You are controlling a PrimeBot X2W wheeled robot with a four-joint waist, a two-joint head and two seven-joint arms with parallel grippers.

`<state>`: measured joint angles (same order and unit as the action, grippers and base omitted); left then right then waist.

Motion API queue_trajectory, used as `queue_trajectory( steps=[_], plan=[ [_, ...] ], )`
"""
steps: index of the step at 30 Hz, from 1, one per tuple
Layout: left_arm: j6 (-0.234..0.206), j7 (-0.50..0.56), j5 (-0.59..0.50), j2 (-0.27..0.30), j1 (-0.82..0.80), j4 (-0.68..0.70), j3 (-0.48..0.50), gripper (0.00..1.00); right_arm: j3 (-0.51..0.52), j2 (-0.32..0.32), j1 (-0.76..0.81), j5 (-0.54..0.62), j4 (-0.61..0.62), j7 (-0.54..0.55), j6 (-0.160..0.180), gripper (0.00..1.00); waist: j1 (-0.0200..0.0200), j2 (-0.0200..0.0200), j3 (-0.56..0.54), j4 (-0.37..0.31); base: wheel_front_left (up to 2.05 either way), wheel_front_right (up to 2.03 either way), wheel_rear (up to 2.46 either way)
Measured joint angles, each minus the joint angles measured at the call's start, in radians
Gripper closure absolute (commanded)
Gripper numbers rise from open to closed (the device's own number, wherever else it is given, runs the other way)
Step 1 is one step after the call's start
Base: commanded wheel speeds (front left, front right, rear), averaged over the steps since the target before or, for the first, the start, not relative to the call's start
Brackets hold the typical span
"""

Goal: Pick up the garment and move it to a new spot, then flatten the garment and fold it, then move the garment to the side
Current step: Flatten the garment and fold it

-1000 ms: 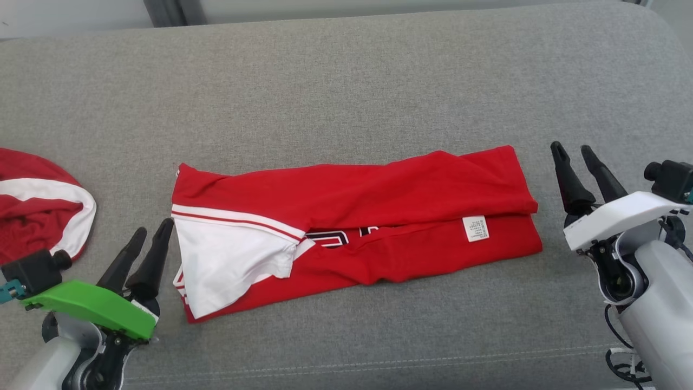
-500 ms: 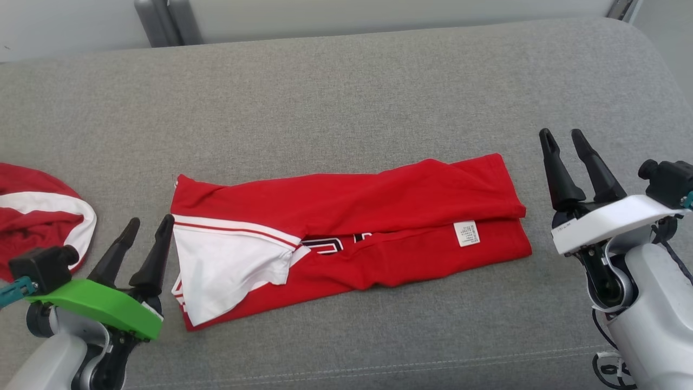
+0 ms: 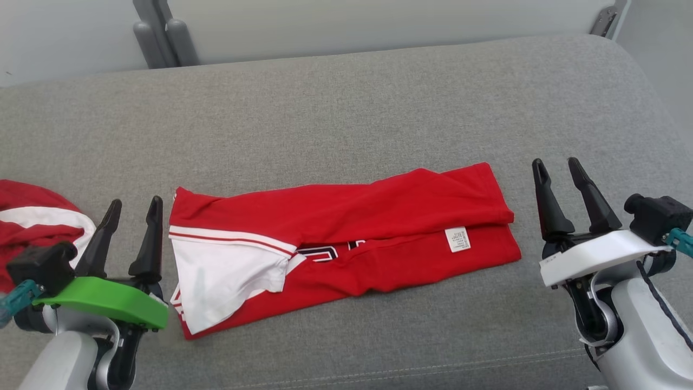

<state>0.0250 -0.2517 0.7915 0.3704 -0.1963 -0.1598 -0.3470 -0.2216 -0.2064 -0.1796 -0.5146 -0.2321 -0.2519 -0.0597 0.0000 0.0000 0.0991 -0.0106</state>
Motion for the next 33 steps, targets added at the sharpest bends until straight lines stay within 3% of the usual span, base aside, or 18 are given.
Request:
queue_trajectory(
  steps=[10,20,33],
  plan=[
    [-0.034,0.000,-0.126,-0.075,0.065,0.029,0.059,0.00,0.060,0.040,0.079,0.089,0.060,0.000,0.070,0.00,0.0000,0.0000,-0.026,-0.010,0.00,0.00,0.00],
    [-0.033,0.000,-0.179,-0.134,0.106,0.045,0.111,0.00,0.063,0.060,0.119,0.113,0.074,0.000,0.069,0.00,0.0000,0.0000,-0.028,-0.009,0.00,0.00,0.00],
    [0.012,0.000,-0.210,-0.183,0.136,0.054,0.160,0.00,0.085,0.084,0.144,0.127,0.075,0.000,0.058,0.00,0.0000,0.0000,-0.026,-0.003,0.00,0.00,0.00]
  ],
)
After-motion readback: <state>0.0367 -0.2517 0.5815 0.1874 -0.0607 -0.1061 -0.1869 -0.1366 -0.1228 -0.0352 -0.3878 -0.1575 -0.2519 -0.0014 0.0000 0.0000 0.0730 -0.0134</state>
